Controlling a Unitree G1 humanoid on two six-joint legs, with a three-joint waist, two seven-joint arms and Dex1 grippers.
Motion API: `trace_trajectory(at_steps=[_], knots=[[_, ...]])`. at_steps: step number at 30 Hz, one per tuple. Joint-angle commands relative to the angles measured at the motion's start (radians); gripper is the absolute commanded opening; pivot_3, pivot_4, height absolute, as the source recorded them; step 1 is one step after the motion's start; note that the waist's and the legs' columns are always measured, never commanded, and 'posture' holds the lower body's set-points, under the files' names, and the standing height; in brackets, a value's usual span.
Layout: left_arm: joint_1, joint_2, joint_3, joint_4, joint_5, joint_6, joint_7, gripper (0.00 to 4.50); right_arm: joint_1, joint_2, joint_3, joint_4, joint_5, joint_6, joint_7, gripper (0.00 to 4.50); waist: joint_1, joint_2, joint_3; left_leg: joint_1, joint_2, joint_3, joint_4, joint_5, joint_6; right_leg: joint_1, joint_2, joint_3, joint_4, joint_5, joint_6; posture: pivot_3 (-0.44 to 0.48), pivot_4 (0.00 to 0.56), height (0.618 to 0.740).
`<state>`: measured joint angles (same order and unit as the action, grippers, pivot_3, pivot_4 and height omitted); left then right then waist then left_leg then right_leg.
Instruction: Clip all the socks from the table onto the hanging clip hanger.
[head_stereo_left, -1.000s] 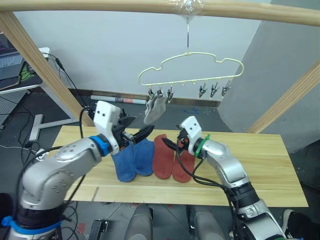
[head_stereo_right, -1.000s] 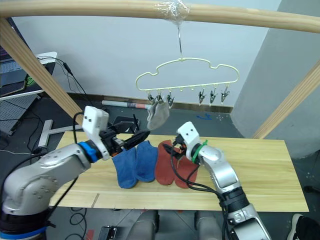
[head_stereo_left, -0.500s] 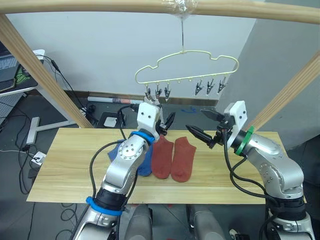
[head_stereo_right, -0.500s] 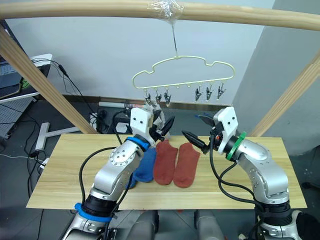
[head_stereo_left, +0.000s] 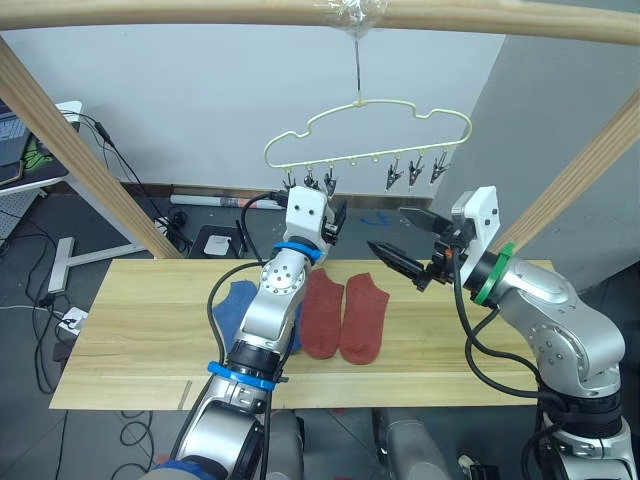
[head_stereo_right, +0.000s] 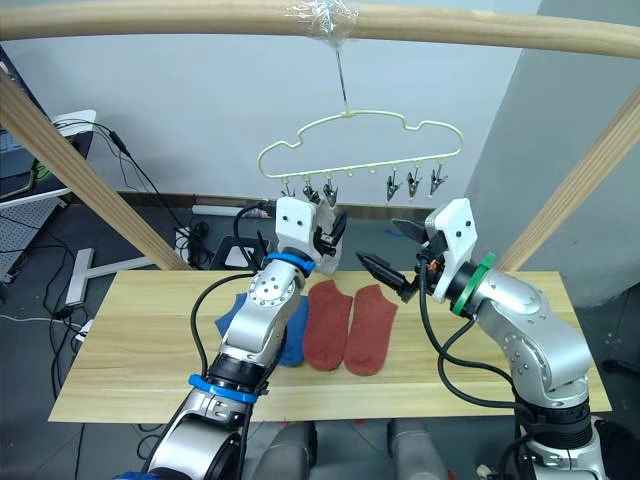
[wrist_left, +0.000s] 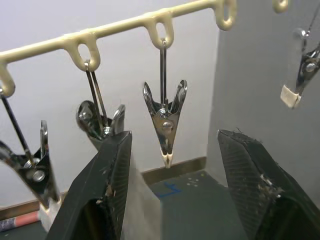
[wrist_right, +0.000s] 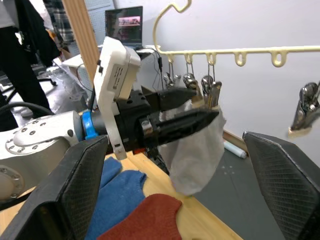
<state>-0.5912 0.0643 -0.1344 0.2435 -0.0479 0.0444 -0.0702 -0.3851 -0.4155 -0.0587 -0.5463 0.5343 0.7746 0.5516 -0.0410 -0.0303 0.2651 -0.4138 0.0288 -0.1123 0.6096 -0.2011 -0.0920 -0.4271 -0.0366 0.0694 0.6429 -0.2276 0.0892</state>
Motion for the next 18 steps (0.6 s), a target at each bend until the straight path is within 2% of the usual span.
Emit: trace_trajectory(at_steps=[1, 18], knots=[[-0.039, -0.019, 0.019, 0.02, 0.022, -0.054, 0.013, 2.78, -0.022, -0.011, -0.029, -0.047, 0.032, -0.002, -0.016, 4.5, -0.002, 0.0, 0.0, 0.0, 0.0, 0.0, 0.0, 0.0, 0.0, 0.0, 0.0, 0.0, 0.0, 0.0, 0.0, -0.087, 0.219, 0.74], [-0.097, -0.045, 0.058, 0.072, 0.052, -0.092, 0.038, 2.78, -0.021, -0.047, -0.022, -0.042, 0.056, -0.018, -0.034, 4.5, -0.015, 0.0, 0.0, 0.0, 0.0, 0.0, 0.0, 0.0, 0.0, 0.0, 0.0, 0.0, 0.001, 0.0, 0.0, -0.088, 0.213, 0.74]])
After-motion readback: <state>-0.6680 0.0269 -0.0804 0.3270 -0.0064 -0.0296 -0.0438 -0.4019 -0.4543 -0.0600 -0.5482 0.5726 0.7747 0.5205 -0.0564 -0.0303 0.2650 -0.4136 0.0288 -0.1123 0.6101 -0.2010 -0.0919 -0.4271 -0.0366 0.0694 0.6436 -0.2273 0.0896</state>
